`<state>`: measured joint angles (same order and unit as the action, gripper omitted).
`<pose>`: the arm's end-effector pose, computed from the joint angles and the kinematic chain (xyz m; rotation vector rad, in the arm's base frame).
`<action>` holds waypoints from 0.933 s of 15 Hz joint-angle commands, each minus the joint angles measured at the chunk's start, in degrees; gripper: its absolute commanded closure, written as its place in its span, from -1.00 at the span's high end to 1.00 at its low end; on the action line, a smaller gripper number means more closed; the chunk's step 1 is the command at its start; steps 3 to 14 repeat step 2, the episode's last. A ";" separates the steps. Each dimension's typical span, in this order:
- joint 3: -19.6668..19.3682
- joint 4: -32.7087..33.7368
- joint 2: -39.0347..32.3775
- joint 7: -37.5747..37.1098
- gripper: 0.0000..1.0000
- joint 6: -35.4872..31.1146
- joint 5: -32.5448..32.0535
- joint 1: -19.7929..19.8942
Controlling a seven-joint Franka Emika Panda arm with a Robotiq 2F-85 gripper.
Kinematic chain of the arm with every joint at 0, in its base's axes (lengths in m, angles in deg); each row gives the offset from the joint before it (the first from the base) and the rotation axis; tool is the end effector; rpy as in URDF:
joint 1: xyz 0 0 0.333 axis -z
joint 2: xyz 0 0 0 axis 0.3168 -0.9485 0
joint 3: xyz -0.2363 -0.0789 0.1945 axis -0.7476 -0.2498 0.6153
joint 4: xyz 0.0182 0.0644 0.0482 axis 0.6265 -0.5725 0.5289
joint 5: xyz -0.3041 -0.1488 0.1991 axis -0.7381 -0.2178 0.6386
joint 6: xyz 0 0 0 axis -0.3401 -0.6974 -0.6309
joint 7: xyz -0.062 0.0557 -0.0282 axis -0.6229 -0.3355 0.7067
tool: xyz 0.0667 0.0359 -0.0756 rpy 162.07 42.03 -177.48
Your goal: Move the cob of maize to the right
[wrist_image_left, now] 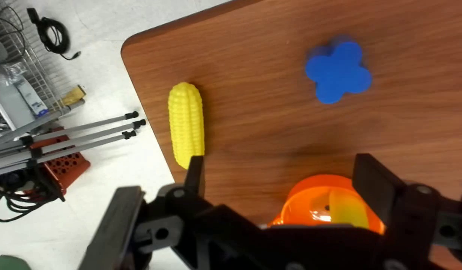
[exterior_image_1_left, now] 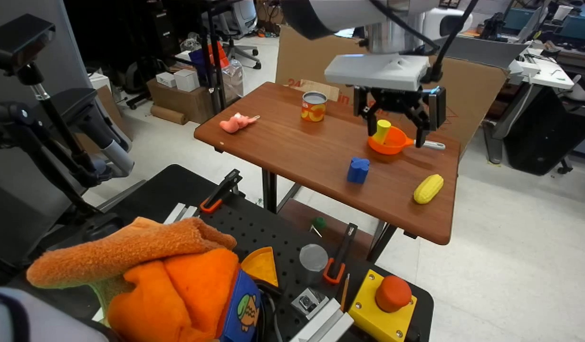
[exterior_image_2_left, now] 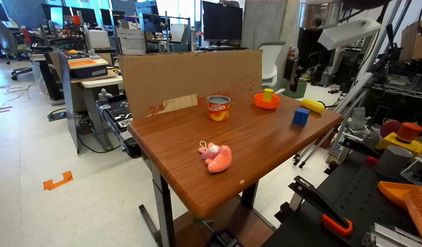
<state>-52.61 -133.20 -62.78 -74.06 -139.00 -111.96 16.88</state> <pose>0.5082 -0.0698 0.2517 2.8198 -0.3092 0.1459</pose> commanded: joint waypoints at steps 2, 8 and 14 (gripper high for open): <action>1.09 -1.95 3.59 0.43 1.00 0.60 0.46 0.69; 1.09 -1.95 3.59 0.43 1.00 0.60 0.46 0.69; 1.09 -1.95 3.59 0.43 1.00 0.60 0.46 0.69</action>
